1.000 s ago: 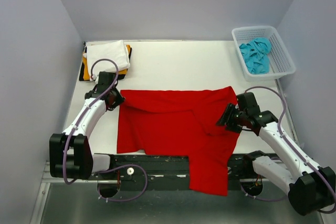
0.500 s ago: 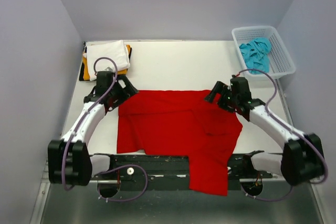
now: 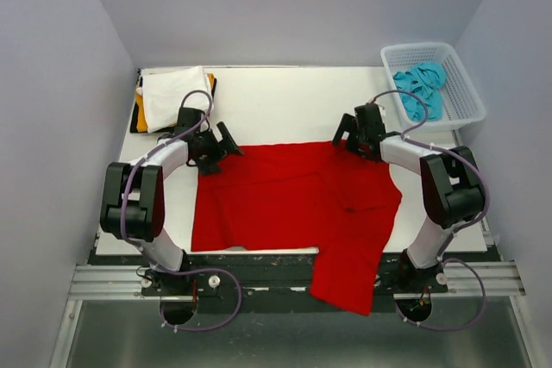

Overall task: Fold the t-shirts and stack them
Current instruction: Fold the flattened tshirt in 1/3 of the way

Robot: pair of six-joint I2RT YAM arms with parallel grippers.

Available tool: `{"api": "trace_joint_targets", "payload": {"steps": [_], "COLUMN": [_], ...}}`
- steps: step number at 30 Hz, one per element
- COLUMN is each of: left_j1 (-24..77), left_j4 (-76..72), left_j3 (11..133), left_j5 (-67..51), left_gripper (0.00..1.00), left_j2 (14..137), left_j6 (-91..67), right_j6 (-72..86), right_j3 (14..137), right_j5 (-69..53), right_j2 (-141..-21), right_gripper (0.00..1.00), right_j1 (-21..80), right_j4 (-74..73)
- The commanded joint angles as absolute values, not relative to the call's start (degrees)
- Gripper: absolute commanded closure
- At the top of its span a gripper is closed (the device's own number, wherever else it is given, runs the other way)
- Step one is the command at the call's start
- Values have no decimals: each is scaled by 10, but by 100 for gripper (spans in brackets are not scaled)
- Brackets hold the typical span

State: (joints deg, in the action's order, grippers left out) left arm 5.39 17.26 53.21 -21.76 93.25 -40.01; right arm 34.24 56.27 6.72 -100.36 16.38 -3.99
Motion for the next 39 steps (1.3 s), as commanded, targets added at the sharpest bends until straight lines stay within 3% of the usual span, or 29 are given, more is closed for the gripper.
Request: {"api": "trace_joint_targets", "payload": {"steps": [1, 13, 18, 24, 26, 34, 39], "left_j1": [58, 67, 85, 95, 105, 157, 201], "left_j4": [222, 321, 348, 371, 375, 333, 395], "left_j3": [602, 774, 829, 883, 859, 562, 426], "left_j5": [-247, -262, -199, -122, -89, -14, 51], "left_gripper": [1, 2, 1, 1, 1, 1, 1], "left_j2": [982, 1119, 1122, 1061, 1007, 719, 581], "left_j6": [-375, -378, -372, -361, -359, -427, -500], "right_j6": [325, 385, 360, 275, 264, 325, 363], "right_j3": [590, 659, 677, 720, 688, 485, 405], "right_j5": [122, 159, 161, 79, 78, 135, 25], "right_j2": [-1065, -1115, -1118, -1067, -1003, -726, -633], "right_gripper": [0, 0, 0, 0, 0, 0, 0], "right_j1": [147, 104, 104, 107, 112, 114, 113], "right_j4": [-65, -78, -66, -105, -100, -50, -12]}}
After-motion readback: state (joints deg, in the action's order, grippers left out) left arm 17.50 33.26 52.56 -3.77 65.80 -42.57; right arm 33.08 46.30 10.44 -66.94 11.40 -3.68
